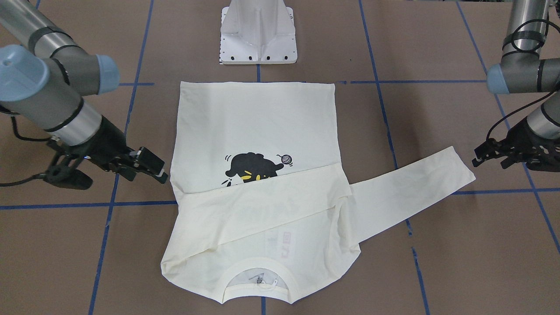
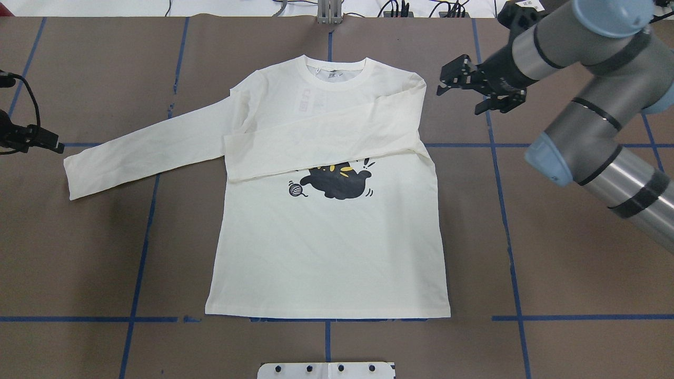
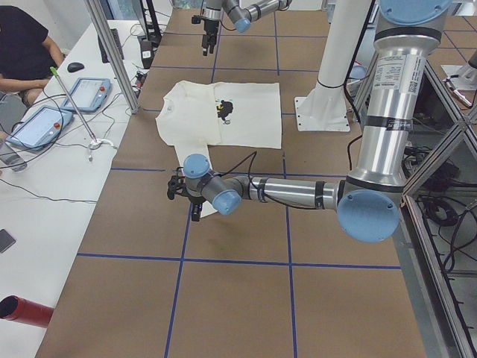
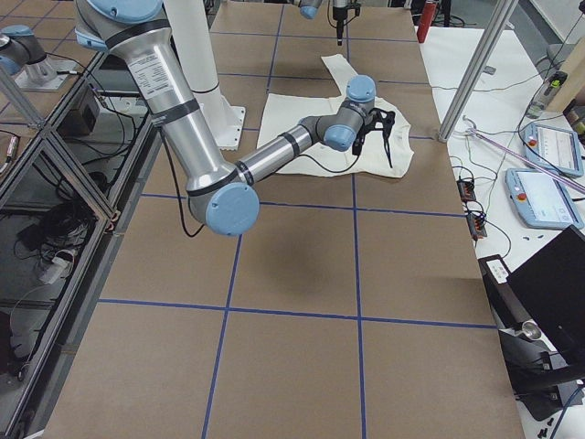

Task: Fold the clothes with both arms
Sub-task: 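Move the left gripper to the cuff of the other sleeve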

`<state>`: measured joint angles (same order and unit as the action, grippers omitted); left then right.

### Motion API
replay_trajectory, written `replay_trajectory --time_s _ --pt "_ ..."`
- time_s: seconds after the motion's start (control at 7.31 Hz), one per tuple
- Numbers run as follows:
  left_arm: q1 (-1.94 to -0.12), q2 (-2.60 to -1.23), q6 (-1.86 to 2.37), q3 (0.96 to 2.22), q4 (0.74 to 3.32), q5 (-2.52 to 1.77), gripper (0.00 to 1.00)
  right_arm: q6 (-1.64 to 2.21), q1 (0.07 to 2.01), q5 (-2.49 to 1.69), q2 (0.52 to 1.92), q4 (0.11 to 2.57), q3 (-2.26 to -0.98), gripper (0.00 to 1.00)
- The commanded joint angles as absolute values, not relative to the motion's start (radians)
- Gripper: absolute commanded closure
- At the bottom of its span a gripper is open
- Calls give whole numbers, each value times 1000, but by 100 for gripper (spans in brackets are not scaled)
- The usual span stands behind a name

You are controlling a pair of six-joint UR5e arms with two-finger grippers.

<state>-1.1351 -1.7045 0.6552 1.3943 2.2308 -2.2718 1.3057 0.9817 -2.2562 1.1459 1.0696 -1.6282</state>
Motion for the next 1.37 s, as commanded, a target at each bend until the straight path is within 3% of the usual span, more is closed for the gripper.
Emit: replay_trajectory --time_s 0.0,0.55,0.82,0.96,1.23 --pt "-1131 -1743 658 1319 2284 -2272 13 1168 1061 -2328 1267 1066 -1670 1" --pt "-1074 -1762 654 1267 2284 -2272 30 1152 1063 -2324 1321 1066 -1696 1" --pt "-1074 -1763 653 1261 2283 -2272 48 1152 1065 -2324 1321 1066 -1698 1" --pt "-1074 -1763 657 1265 2278 -2276 99 1154 1069 -2327 1324 1066 -1713 1" --pt "-1075 -1763 655 1273 2276 -2281 100 1154 1068 -2329 1335 1068 -1723 1"
